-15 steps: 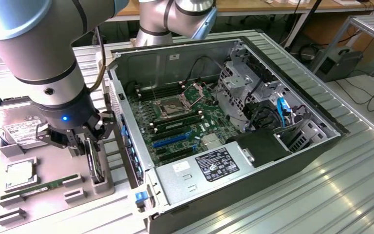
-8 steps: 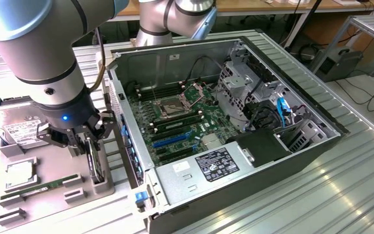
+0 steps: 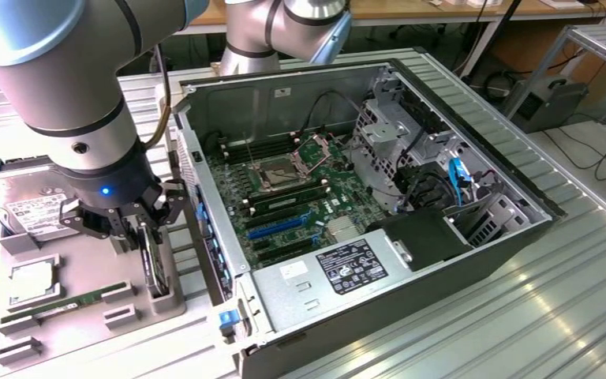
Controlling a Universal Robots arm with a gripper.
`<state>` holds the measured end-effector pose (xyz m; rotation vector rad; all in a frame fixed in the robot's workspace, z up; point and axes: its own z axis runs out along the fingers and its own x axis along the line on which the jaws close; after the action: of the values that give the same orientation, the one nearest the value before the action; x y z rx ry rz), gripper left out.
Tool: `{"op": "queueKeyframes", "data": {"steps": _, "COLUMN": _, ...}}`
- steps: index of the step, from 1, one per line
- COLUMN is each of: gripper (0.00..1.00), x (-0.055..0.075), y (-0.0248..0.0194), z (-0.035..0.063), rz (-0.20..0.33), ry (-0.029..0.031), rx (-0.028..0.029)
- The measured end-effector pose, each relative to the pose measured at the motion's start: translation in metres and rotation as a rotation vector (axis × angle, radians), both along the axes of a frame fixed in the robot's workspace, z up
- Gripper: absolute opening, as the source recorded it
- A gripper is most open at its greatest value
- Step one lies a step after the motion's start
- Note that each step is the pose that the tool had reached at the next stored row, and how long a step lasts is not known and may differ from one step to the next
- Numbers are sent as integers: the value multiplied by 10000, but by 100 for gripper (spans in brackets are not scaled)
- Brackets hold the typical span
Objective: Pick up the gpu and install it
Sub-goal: 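Pick up the gpu and move the gpu toward the slot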
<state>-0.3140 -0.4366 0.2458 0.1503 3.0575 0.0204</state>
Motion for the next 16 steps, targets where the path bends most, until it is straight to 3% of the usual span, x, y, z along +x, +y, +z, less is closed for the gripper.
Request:
{"op": "queueKeyframes", "data": {"steps": 3, "gripper": 35, "x": 0, "y": 0, "z": 0, "rz": 0, "ry": 1, "rx": 0}}
{"op": "queueKeyframes", "data": {"steps": 4, "gripper": 27, "x": 0, "y": 0, "z": 0, "rz": 0, "ry": 1, "rx": 0}}
{"op": "queueKeyframes", "data": {"steps": 16, "gripper": 27, "x": 0, "y": 0, "z": 0, "rz": 0, "ry": 0, "rx": 0}}
